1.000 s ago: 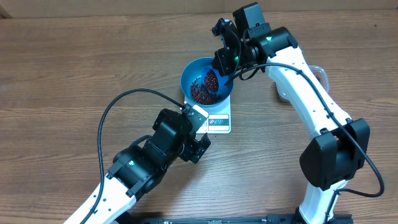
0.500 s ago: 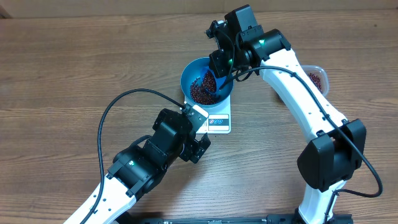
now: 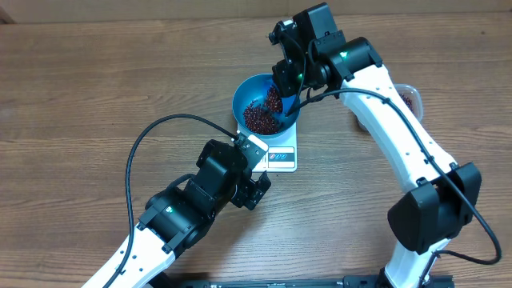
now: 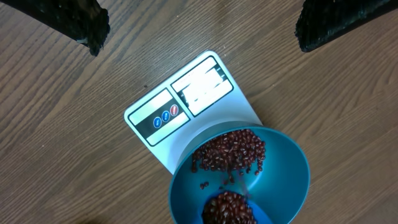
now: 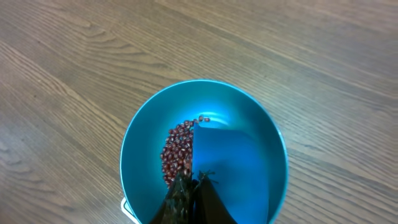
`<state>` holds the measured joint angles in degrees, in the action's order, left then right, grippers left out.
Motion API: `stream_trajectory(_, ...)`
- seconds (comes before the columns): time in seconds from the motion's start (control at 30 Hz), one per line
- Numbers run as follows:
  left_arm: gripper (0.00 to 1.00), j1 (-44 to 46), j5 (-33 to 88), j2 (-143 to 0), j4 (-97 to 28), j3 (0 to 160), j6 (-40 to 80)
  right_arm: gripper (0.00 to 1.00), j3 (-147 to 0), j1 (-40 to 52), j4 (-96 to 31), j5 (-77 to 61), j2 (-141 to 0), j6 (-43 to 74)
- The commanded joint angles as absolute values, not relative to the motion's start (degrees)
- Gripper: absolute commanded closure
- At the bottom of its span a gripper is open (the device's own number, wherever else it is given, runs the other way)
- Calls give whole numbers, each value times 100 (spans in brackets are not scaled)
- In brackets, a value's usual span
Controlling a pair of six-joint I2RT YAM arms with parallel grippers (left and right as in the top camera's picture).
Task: Scoop item into bowl and weigh 150g on scale
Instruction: 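Tip the blue cup with the right gripper to pour beans into bowl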
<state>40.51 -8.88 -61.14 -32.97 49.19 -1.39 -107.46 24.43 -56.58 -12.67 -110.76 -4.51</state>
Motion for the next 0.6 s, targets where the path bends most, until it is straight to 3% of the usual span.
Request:
stream_trajectory(0.0,0,4042,-958,-6141,-3280,4888,-64,96,-10925,2637,-5601,-908,-10822,-429)
stream_trajectory(0.57,0,4042,-958,-6141,-3280,4888,-64,96,-10925,3439,-5599,1111,-10822,-429)
